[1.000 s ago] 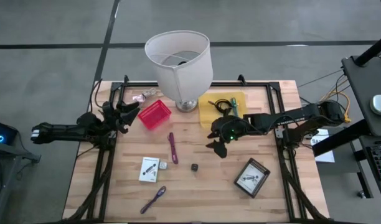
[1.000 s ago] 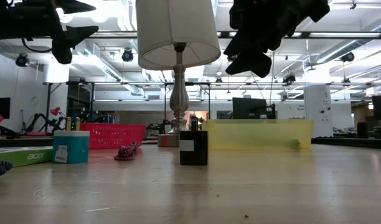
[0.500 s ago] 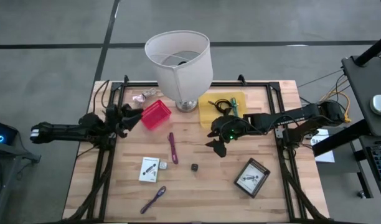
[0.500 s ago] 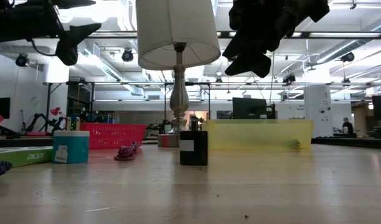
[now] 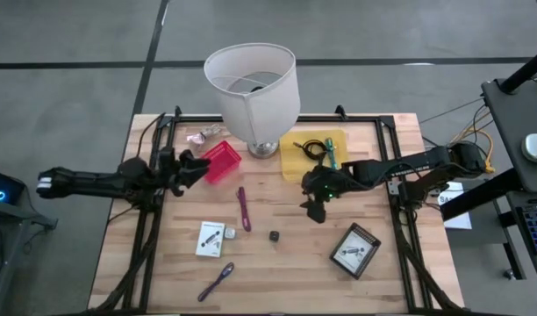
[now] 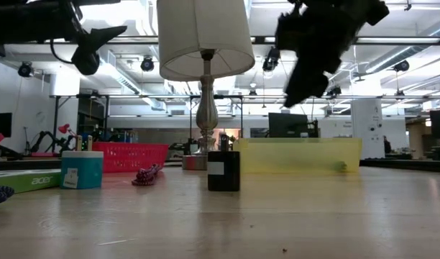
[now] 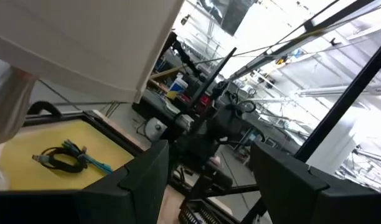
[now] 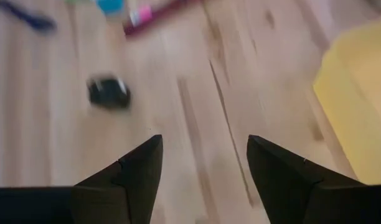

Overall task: Pick and place items into bin
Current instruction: Put the pink charger cable into the yellow bin

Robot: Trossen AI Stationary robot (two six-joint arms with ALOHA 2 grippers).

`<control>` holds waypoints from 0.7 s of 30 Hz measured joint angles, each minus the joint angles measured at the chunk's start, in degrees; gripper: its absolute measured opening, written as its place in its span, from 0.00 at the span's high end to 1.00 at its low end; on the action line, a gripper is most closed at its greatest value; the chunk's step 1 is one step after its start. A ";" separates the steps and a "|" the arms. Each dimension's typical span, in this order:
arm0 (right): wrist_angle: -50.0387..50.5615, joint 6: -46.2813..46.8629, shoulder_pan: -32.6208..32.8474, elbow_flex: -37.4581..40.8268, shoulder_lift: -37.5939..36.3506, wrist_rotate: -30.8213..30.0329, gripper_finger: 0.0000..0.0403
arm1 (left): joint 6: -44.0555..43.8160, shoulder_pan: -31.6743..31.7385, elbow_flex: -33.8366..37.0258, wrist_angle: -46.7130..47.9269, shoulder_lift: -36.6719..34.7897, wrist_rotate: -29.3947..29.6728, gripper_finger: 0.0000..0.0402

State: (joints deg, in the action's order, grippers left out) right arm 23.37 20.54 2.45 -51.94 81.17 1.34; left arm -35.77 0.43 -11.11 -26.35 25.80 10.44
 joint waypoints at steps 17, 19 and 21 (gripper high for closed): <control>24.23 -15.81 -0.10 3.19 -0.43 0.13 0.84 | -20.59 -0.17 -10.94 1.33 25.02 -4.48 0.48; 25.33 -16.58 -0.10 4.76 -0.44 0.04 0.86 | -23.86 -0.23 -11.85 2.71 27.55 -5.45 0.48; 25.33 -16.95 -0.10 6.51 -0.44 0.05 0.88 | -26.49 -0.54 -12.76 4.55 30.17 -5.59 0.48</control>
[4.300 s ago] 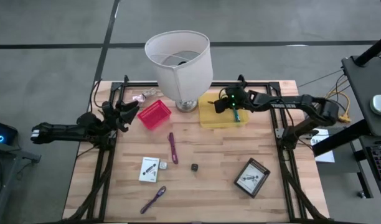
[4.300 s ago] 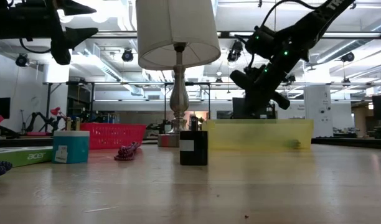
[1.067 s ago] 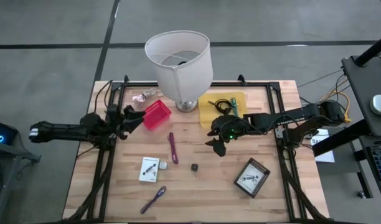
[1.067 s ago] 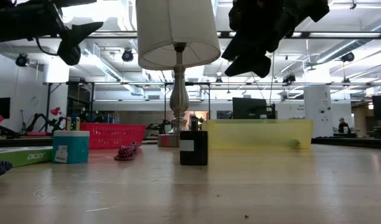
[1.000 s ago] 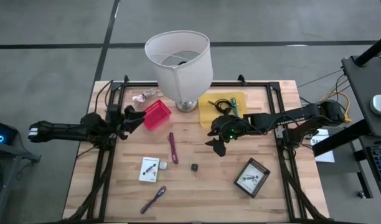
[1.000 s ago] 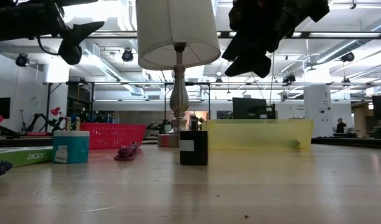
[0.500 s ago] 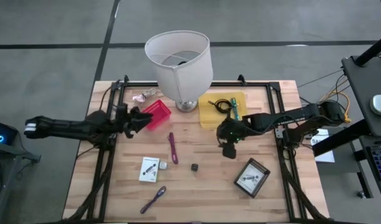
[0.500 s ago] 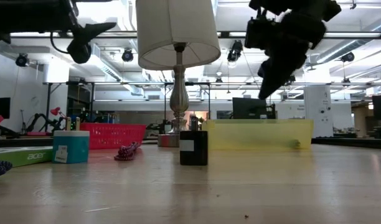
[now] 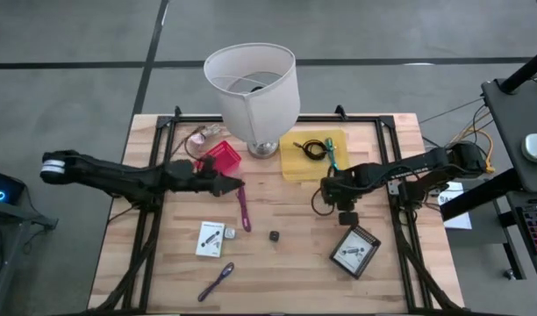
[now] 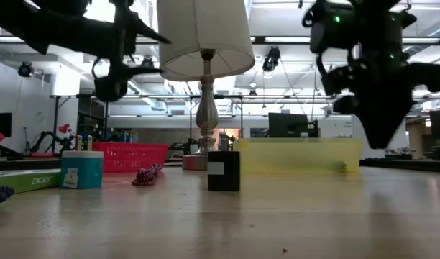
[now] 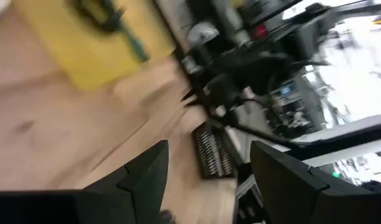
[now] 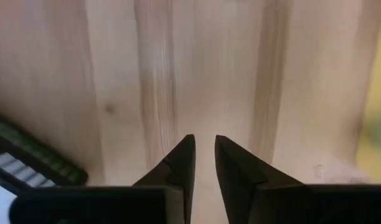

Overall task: Pick and place items into bin
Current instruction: Put the pink charger cable into the yellow bin

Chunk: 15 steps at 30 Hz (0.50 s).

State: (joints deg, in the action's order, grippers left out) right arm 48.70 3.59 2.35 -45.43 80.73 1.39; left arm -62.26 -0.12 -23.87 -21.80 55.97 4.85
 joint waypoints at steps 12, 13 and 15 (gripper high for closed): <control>-0.74 -1.78 0.00 2.53 -0.11 0.00 0.88 | -14.47 -1.73 -16.68 33.00 10.34 0.10 0.48; -0.80 -1.78 0.00 2.53 -0.11 0.00 0.88 | -15.55 -1.77 -18.15 36.28 11.42 0.13 0.48; -0.87 -1.78 0.00 2.52 -0.11 0.00 0.88 | -17.77 -1.77 -21.09 40.76 13.61 0.22 0.48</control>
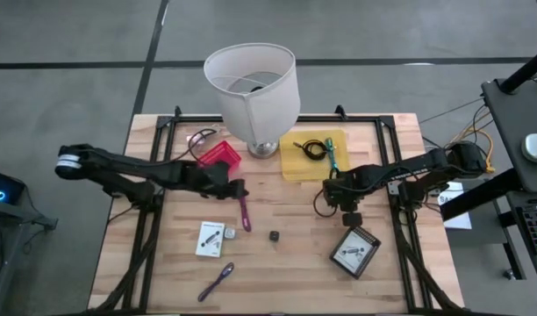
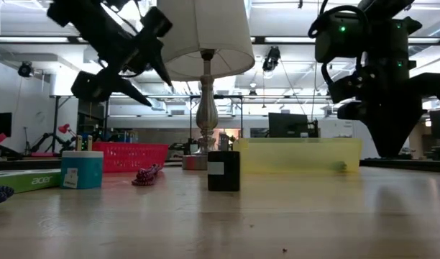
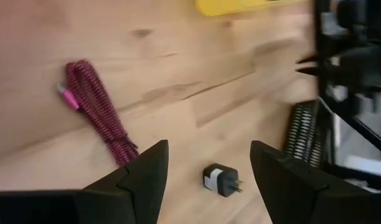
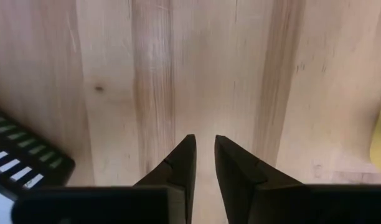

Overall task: Pick and place items into bin
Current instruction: Put the pink charger cable into the yellow bin

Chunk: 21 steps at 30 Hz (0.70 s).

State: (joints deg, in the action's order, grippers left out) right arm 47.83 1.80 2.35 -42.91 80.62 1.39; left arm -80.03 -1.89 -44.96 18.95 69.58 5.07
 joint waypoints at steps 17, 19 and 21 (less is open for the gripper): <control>-5.34 -1.83 0.00 -0.77 0.00 0.00 0.88 | -15.70 -0.08 -6.90 7.62 17.08 -0.28 0.48; -6.00 -2.08 0.00 -0.77 0.00 0.00 0.88 | -16.14 -0.09 -6.87 7.59 18.33 -0.34 0.48; -6.82 -2.08 0.00 -0.77 0.00 0.00 0.88 | -17.60 -0.07 -6.62 7.54 19.48 -1.69 0.48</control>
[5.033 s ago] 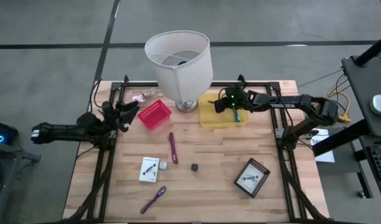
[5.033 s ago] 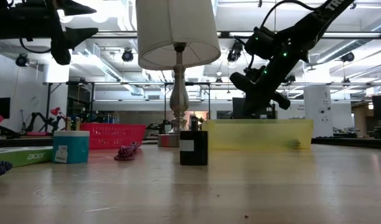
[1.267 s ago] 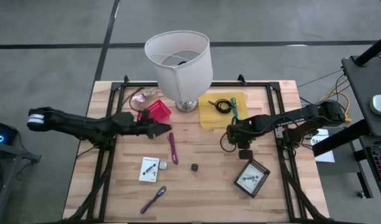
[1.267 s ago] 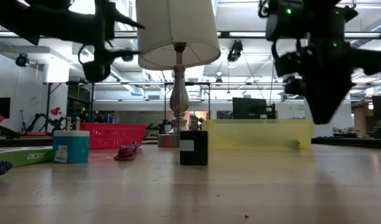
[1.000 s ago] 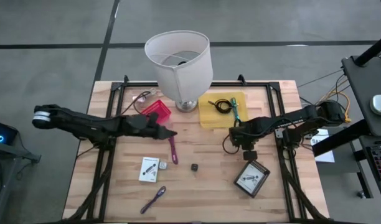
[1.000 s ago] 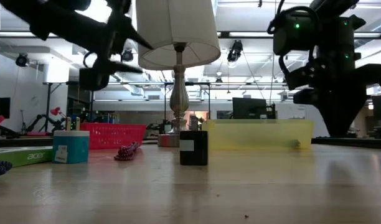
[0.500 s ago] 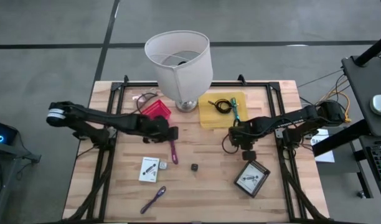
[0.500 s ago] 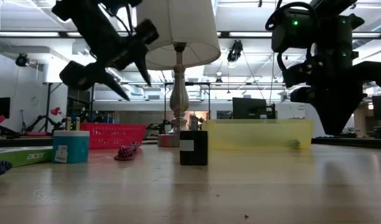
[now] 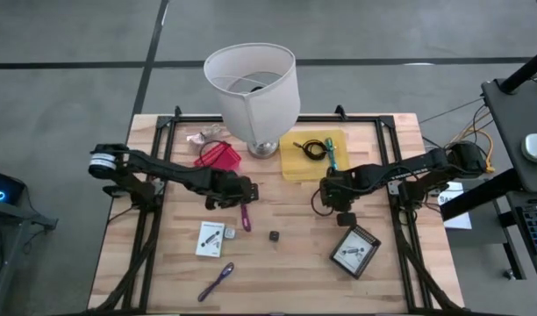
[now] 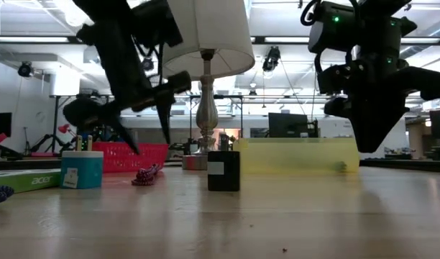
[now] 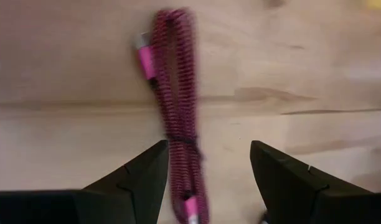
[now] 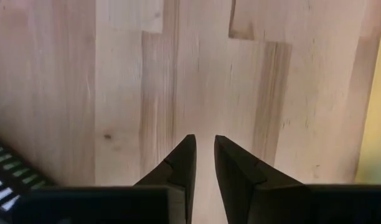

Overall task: Pick and place items into bin
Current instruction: Put the pink charger cable into the yellow bin

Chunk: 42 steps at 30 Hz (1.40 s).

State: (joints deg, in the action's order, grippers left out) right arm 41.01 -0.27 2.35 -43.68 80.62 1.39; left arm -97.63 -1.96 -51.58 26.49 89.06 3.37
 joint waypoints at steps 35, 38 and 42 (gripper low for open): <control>-3.02 -0.44 0.00 0.00 -9.96 -0.04 0.88 | 1.61 0.07 0.60 -0.55 7.76 -1.29 0.97; -3.07 -0.40 0.00 0.00 -10.97 -0.46 0.88 | 3.42 0.07 0.44 -0.56 7.50 -1.29 0.97; -3.06 -0.26 -0.02 0.00 -12.21 -3.04 0.88 | 6.94 0.05 -0.03 -0.66 6.79 -1.42 0.97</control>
State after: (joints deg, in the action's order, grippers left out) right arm 37.95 -0.53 2.33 -43.68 68.41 -1.66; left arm -90.69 -1.91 -51.61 25.83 95.85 1.96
